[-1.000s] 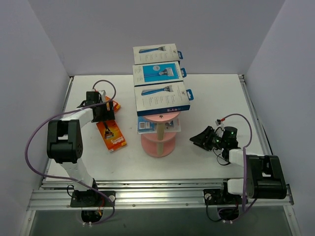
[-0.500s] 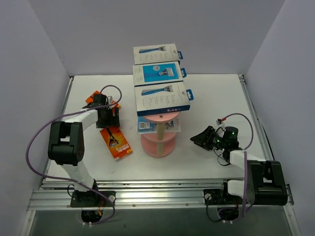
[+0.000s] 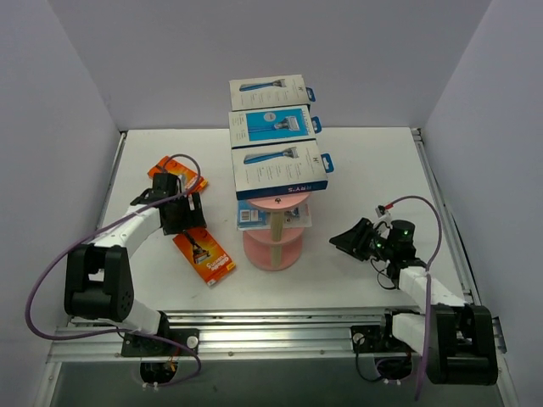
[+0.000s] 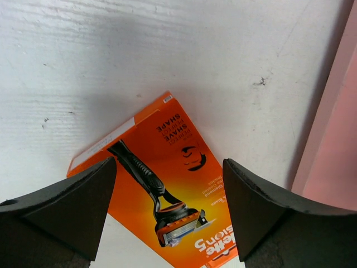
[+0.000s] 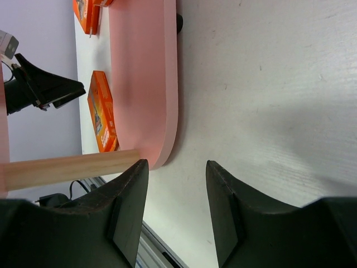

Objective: Place and organize the shaving razors onto the shelf

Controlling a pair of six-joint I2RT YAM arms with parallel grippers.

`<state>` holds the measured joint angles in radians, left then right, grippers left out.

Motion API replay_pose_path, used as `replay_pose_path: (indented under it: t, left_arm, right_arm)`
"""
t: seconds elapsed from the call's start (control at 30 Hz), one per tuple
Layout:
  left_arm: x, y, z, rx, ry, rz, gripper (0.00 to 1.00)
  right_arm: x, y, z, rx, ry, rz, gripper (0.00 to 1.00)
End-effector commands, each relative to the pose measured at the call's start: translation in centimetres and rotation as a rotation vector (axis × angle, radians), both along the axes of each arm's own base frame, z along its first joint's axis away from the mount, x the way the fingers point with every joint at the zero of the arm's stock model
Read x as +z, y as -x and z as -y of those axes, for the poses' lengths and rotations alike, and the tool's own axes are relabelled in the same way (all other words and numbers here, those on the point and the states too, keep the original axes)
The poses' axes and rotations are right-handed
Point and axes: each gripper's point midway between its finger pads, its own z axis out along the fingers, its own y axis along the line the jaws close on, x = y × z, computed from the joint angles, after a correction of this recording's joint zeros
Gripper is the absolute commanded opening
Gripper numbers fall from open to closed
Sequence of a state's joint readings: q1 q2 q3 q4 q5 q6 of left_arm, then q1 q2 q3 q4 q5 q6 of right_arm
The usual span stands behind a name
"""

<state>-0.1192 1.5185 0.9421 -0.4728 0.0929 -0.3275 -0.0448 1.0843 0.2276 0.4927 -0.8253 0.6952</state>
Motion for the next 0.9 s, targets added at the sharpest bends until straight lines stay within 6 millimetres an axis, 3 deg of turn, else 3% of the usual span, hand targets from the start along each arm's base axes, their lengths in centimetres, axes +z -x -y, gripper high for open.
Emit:
replay_pose_path:
  t: [0.0,0.2,0.33,0.47,0.87]
  left_arm:
    - [0.6,0.9,0.9,0.011,0.054,-0.013,0.85]
    - [0.8,0.4,-0.1,0.010,-0.003,0.003,0.85]
    - [0.8,-0.6,-1.0,0.005,-0.044,0.021,0.85]
    - [0.4,-1.4,-1.1,-0.002,-0.052,0.017,0.85]
    - [-1.2,-0.5,-0.6,-0.006,-0.008,-0.024,0.85]
  right_arm:
    - [0.2,1.1,-0.2,0.015,0.024,0.009,0.41]
    - [1.0,2.4,-0.1,-0.040,0.026,0.019,0.38]
    - [1.6,3.7,-1.5,-0.024,0.023,0.032,0.33]
    - [2.1,4.8,-1.6,-0.040,0.026,0.034,0.31]
    - [1.8,6.8,-2.6,-0.023,0.029,0.010,0.29]
